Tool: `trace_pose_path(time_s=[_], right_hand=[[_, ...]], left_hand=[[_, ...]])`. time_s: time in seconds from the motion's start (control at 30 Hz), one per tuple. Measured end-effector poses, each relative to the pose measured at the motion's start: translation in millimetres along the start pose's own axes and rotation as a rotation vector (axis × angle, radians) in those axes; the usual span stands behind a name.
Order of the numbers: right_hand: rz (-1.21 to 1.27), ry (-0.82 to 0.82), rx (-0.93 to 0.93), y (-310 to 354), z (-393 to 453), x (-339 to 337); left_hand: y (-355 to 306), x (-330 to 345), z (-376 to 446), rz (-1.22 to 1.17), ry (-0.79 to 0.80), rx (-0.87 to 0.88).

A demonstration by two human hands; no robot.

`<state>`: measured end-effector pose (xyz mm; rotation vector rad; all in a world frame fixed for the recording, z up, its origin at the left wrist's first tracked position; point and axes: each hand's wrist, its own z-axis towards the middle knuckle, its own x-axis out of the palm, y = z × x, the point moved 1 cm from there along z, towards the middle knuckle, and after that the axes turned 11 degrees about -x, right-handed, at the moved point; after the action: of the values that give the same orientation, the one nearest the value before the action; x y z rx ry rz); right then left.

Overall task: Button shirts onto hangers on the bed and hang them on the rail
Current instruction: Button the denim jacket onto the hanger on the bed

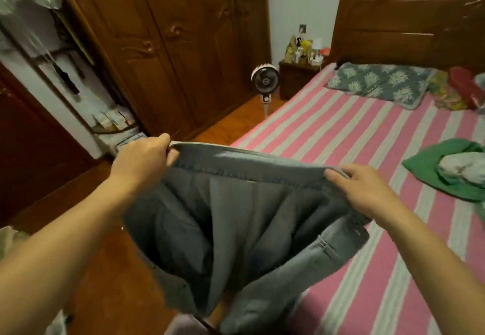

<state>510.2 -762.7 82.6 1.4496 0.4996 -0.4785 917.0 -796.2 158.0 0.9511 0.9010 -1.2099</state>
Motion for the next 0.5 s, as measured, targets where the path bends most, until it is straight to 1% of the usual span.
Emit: trace_pose_path(time_s=[0.07,0.1,0.17,0.2,0.27,0.37,0.4,0.43,0.5], right_hand=[[-0.068,0.097,0.078,-25.8,7.2,17.2],[-0.086,0.107,0.115,-36.9,15.3,25.2],[-0.108,0.069,0.187,-50.9,42.7,33.6],[-0.124,0.038,0.226,-53.4,62.1,33.5],[-0.212,-0.052,0.295,-59.9,109.9,24.4],[-0.381,-0.242,0.387,-88.4,183.1,1.8],[-0.448,-0.258,0.432,-104.0,198.0,-0.6],[-0.507,-0.219,0.497,-123.9,206.4,2.9],[-0.546,-0.075,0.548,-156.6,201.3,30.9]], left_hand=[[-6.9,37.4,22.4,-0.085,0.183,-0.012],[-13.6,53.7,37.0,-0.140,0.281,-0.024],[-30.6,87.5,82.4,-0.278,0.428,-0.022],[-41.5,101.9,109.7,-0.348,0.464,-0.022],[-72.7,132.5,171.3,-0.474,0.480,-0.053],[-138.5,180.5,245.1,-0.727,0.526,-0.119],[-157.3,202.6,255.7,-0.761,0.575,-0.091],[-171.4,224.6,257.2,-0.721,0.608,-0.051],[-183.5,274.2,236.0,-0.537,0.640,-0.001]])
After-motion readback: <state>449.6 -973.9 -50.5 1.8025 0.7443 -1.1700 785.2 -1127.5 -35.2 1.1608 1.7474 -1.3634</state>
